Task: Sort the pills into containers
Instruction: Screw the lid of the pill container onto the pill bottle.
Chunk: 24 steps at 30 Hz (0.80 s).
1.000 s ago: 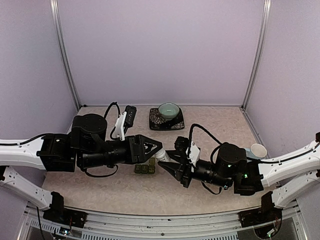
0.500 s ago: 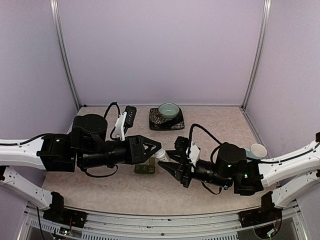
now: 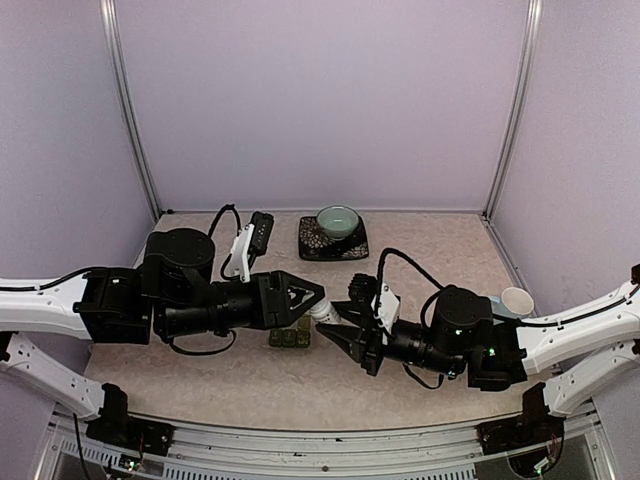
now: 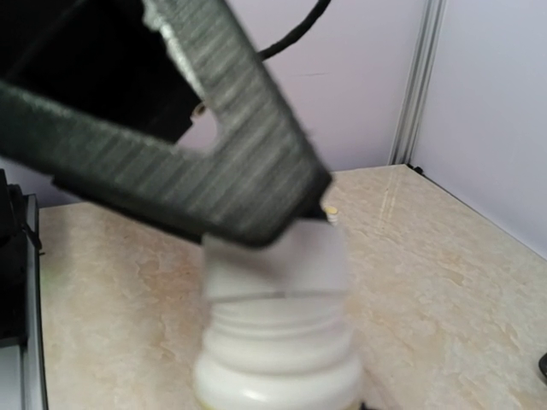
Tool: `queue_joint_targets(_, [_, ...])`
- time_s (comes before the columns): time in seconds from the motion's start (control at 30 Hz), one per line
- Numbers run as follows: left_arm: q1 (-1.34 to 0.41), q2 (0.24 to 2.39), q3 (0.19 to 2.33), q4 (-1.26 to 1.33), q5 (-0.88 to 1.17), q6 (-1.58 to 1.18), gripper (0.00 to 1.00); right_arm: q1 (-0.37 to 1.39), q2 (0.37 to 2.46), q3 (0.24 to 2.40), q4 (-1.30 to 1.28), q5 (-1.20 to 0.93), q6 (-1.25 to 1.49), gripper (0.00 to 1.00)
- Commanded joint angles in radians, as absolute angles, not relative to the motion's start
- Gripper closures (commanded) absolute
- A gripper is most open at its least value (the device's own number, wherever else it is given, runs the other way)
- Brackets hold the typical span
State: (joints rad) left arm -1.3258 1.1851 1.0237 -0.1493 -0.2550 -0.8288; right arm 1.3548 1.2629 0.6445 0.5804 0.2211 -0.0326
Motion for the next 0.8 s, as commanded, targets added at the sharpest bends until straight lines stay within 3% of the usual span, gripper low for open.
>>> queue_joint_targets(0.0, [-1.332, 1.191, 1.054, -0.139, -0.254, -0.821, 0.54, 1.364, 1.266, 0.678, 0.583, 0.218, -0.026, 0.73])
queue_joint_targets(0.77, [-1.334, 1.193, 1.052, -0.143, -0.252, -0.821, 0.66, 1.364, 1.263, 0.686, 0.573, 0.217, -0.026, 0.74])
